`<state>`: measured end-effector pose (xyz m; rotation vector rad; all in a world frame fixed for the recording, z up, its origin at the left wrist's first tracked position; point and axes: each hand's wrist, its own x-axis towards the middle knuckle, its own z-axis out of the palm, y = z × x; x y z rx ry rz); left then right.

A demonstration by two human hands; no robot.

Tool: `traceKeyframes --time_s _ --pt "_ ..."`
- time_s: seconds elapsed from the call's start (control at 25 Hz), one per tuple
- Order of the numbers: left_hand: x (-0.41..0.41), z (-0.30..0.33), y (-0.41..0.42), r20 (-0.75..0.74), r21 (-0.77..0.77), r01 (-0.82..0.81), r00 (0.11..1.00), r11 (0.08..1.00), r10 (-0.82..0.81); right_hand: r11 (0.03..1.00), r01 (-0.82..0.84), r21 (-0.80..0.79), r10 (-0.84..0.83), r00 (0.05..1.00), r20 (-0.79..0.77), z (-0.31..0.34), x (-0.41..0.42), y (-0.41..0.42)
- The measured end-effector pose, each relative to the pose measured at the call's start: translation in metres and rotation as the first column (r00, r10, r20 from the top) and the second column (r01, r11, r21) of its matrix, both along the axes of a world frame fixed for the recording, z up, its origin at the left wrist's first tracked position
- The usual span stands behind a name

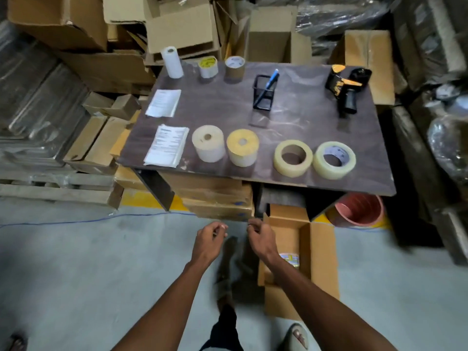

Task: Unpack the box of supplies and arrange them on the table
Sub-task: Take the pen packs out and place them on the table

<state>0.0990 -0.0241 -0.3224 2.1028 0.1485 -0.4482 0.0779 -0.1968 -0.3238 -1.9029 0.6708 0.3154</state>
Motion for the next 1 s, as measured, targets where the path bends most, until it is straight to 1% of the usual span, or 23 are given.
traceKeyframes --time_s 0.08,0.2,0.32,0.4,0.52,0.64,0.76,0.84,0.96,1.0 --pt "-0.031 -0.003 -0.036 -0.008 0.004 0.062 0.998 0.998 -0.062 1.0 0.007 -0.008 -0.007 1.0 -0.028 -0.006 -0.034 -0.035" --pt "-0.073 -0.012 -0.092 -0.074 0.025 0.153 0.986 0.988 -0.151 0.999 0.046 -0.02 -0.048 0.997 -0.065 -0.013 -0.087 -0.091" --pt "-0.12 -0.027 -0.151 -0.132 0.025 0.272 0.955 0.962 -0.266 0.994 0.097 -0.042 -0.101 0.988 -0.117 -0.031 -0.147 -0.142" --pt "-0.145 -0.038 -0.18 -0.162 0.027 0.315 0.938 0.949 -0.307 0.993 0.11 -0.034 -0.114 0.982 -0.148 -0.043 -0.18 -0.167" --pt "-0.164 -0.061 -0.212 -0.227 0.028 0.385 0.901 0.923 -0.369 0.994 0.093 -0.058 -0.102 0.979 -0.177 -0.068 -0.208 -0.194" --pt "-0.164 -0.101 -0.228 -0.306 0.041 0.434 0.863 0.9 -0.403 0.996 0.068 -0.065 -0.081 0.975 -0.209 -0.112 -0.21 -0.204" --pt "-0.144 -0.169 -0.241 -0.376 0.09 0.459 0.837 0.884 -0.397 0.998 0.005 -0.057 -0.019 0.964 -0.264 -0.181 -0.194 -0.209" --pt "-0.13 -0.217 -0.248 -0.402 0.102 0.433 0.842 0.896 -0.361 0.997 -0.062 -0.042 0.048 0.958 -0.282 -0.232 -0.179 -0.211" --pt "-0.102 -0.297 -0.263 -0.342 0.123 0.269 0.915 0.955 -0.214 0.986 -0.143 -0.081 0.115 0.953 -0.282 -0.309 -0.156 -0.215" --pt "-0.092 -0.329 -0.267 -0.349 0.13 0.225 0.922 0.966 -0.168 0.98 -0.18 -0.09 0.148 0.947 -0.284 -0.336 -0.15 -0.217"
